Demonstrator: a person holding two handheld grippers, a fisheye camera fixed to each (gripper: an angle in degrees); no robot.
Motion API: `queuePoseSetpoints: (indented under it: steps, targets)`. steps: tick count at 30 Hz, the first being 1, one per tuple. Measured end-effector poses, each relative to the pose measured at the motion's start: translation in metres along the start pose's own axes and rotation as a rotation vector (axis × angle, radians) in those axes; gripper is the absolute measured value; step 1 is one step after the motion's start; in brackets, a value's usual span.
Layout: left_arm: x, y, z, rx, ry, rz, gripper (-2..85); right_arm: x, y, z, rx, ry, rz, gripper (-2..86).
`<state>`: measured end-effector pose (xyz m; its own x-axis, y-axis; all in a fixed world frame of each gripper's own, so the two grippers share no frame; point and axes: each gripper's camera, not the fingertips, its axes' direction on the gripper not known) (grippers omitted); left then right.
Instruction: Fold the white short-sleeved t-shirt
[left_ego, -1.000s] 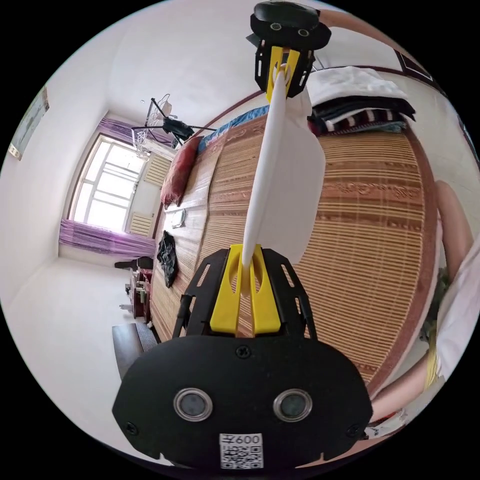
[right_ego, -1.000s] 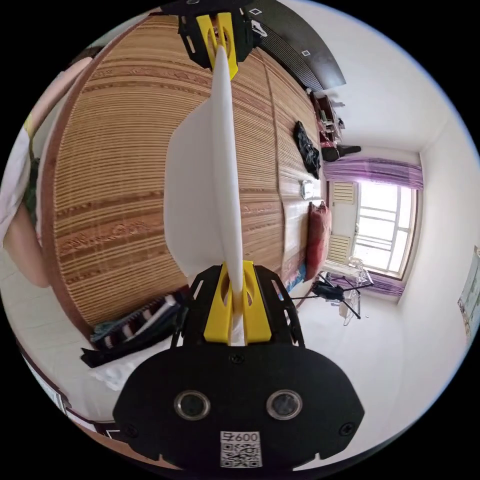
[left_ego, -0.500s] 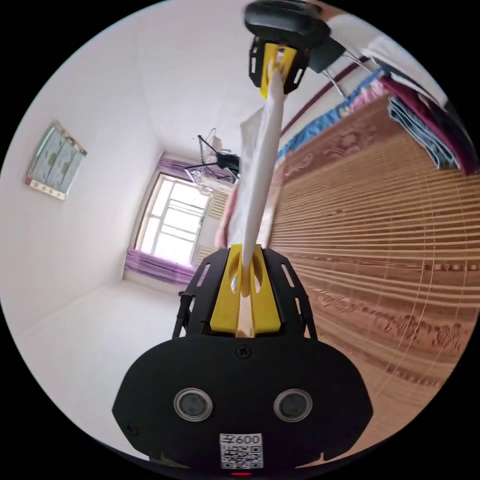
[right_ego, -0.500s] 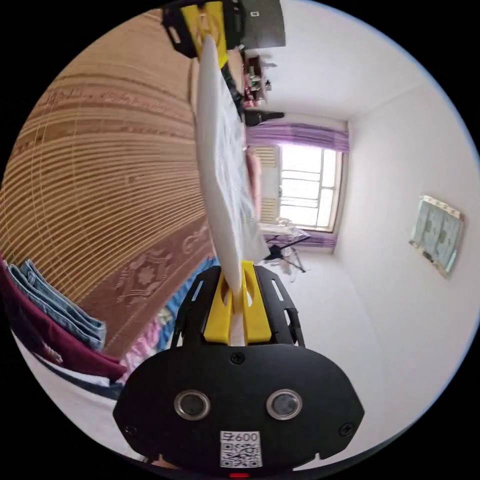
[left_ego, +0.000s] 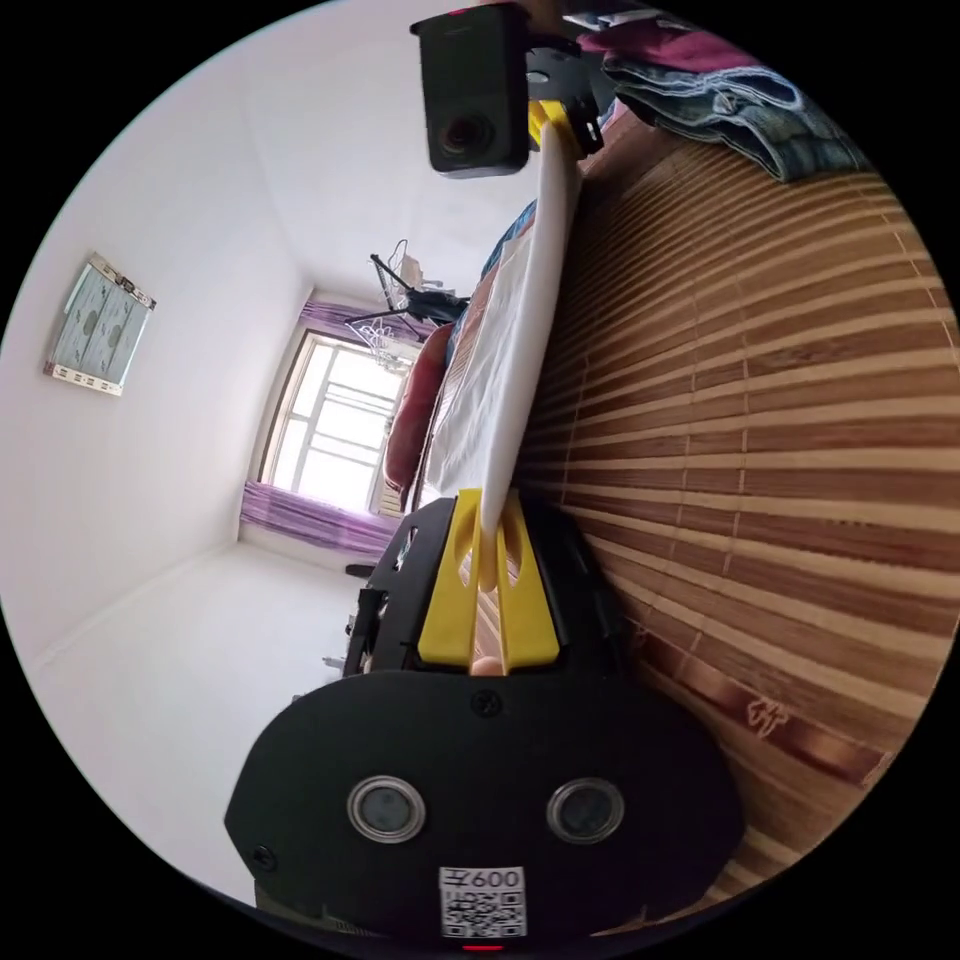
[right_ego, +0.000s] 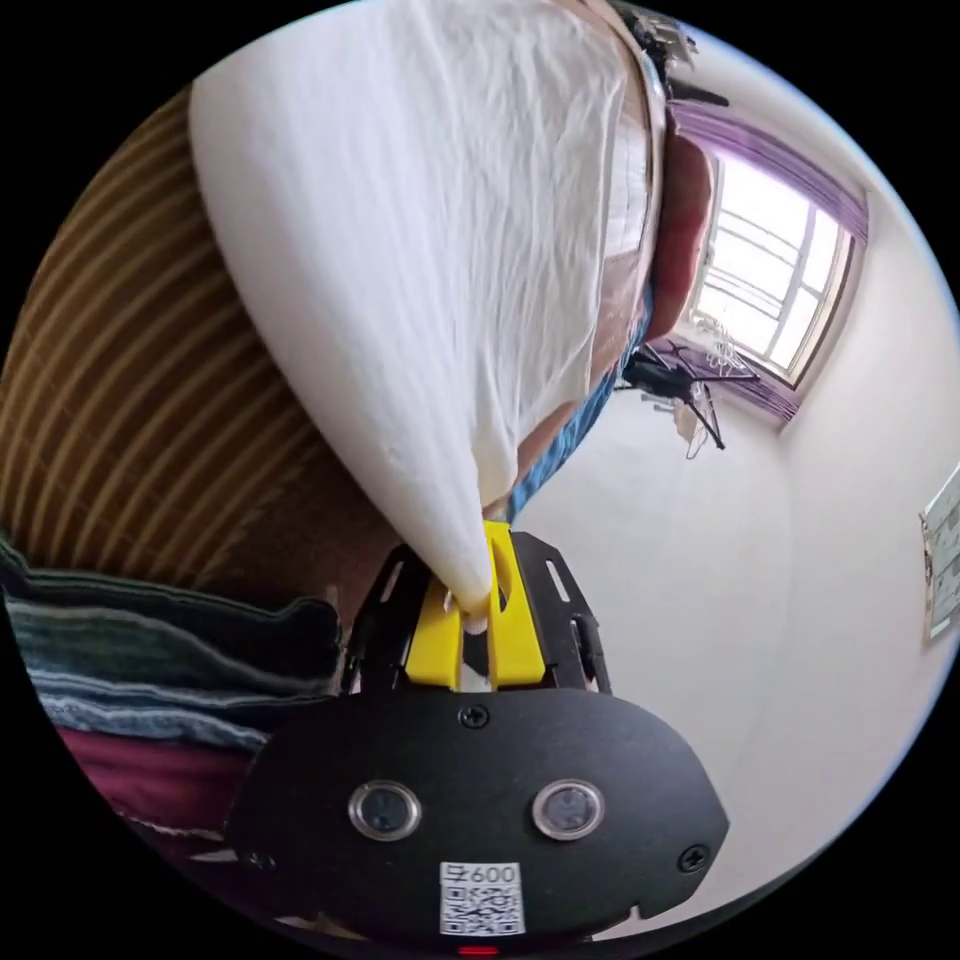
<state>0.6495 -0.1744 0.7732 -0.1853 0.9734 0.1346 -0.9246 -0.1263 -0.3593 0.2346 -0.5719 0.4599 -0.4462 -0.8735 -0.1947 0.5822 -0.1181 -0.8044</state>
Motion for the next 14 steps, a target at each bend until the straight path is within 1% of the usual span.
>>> queuePoseSetpoints:
  steps: [2,3,4,5,6,7,9,10,12,13,14]
  targets:
    - [-0.003,-0.017,0.001,-0.049,0.017,-0.025,2.3,0.022,-0.008,0.019,-0.133,0.071,0.067,-0.8]
    - [-0.005,-0.027,0.0,-0.082,0.018,-0.041,3.0,0.032,-0.007,0.022,-0.15,0.09,0.11,-0.8]
    - [-0.008,-0.031,-0.005,-0.1,-0.029,-0.072,4.4,0.056,-0.002,0.025,-0.16,0.13,0.225,-0.8]
    - [-0.01,-0.031,-0.009,-0.09,-0.053,-0.093,5.5,0.083,0.007,0.027,-0.167,0.169,0.356,-0.8]
    - [-0.015,-0.025,-0.024,-0.046,-0.066,-0.143,7.9,0.096,0.012,0.028,-0.17,0.186,0.417,-0.8]
    - [-0.018,-0.02,-0.033,-0.026,-0.057,-0.158,9.3,0.119,0.022,0.027,-0.148,0.215,0.525,-0.9]
    - [-0.023,0.011,-0.071,0.057,-0.04,-0.174,11.9,0.141,0.031,0.025,-0.082,0.205,0.563,-0.8]
    - [-0.026,0.033,-0.091,0.075,0.005,-0.191,11.8,0.156,0.035,0.025,-0.053,0.22,0.616,-0.8]
    - [-0.034,0.073,-0.118,0.09,0.097,-0.227,10.9,0.177,0.034,0.019,0.043,0.101,0.646,-0.8]
    - [-0.036,0.086,-0.125,0.087,0.122,-0.239,10.4,0.189,0.029,0.015,0.126,-0.025,0.607,-0.8]
    - [-0.04,0.112,-0.137,0.068,0.164,-0.263,8.8,0.202,0.019,0.012,0.183,-0.204,0.539,-0.8]
